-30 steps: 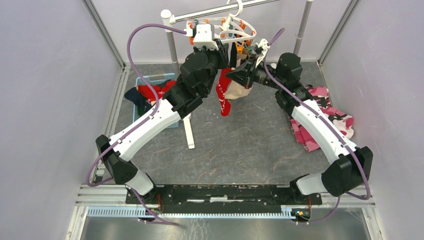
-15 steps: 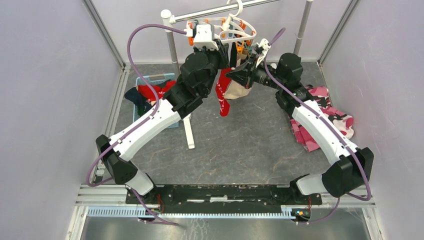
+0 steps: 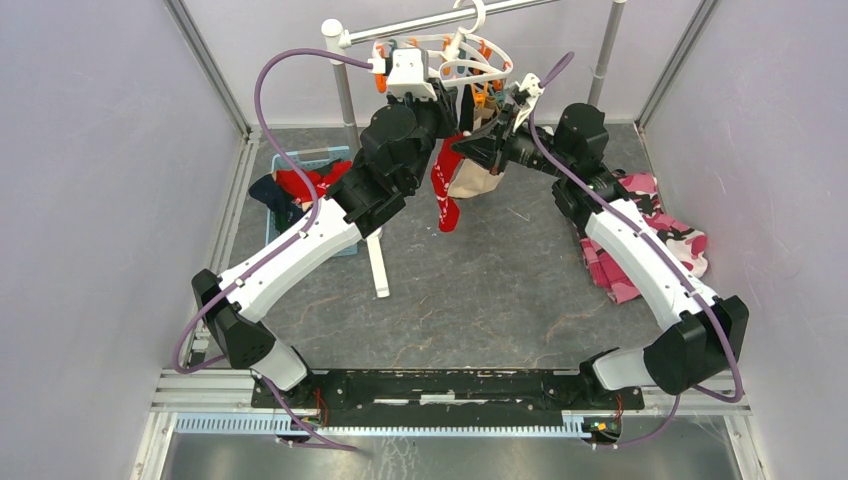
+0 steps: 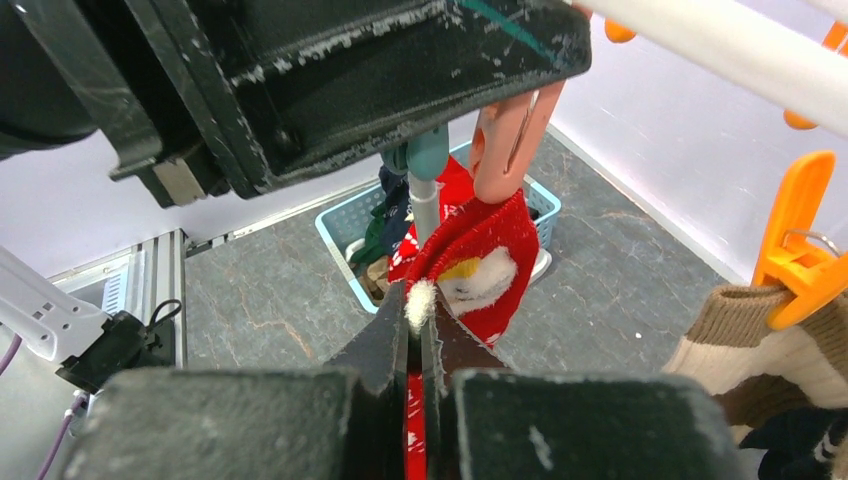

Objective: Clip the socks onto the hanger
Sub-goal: Clamp the sock onto the hanger.

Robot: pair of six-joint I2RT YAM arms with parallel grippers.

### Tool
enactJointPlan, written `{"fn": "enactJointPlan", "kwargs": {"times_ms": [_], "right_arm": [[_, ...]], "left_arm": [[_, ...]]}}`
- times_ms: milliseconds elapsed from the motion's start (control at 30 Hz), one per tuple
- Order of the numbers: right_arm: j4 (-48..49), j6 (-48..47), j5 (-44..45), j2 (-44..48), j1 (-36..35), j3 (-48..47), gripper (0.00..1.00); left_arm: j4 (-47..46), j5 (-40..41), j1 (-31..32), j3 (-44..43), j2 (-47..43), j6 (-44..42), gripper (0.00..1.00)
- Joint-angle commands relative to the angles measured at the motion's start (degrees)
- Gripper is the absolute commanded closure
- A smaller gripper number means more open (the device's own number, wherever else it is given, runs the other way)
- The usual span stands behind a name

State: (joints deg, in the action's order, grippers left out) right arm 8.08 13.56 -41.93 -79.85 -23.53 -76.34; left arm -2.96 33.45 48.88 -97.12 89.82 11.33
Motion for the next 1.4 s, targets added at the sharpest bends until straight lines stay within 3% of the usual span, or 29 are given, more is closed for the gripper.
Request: {"fn": "enactJointPlan", "kwargs": {"times_ms": [0, 633, 1367], "right_arm": [[1.4, 0.9, 0.7, 0.5, -0.3, -3.9, 1.00], [1.4, 0.2, 0.5, 0.1, -1.1, -2.1, 1.00], [-3.1, -8.4, 6.9, -0.3, -1.9, -5.3, 1.00]], "left_arm": [[-3.3, 2.1, -0.7, -0.5, -2.3, 3.3, 0.98], [-3.9, 1.5, -0.7, 0.1, -3.0, 5.9, 0.98], [-4.0, 1.1, -0.8, 1.1, -3.7, 8.1, 0.98]]}}
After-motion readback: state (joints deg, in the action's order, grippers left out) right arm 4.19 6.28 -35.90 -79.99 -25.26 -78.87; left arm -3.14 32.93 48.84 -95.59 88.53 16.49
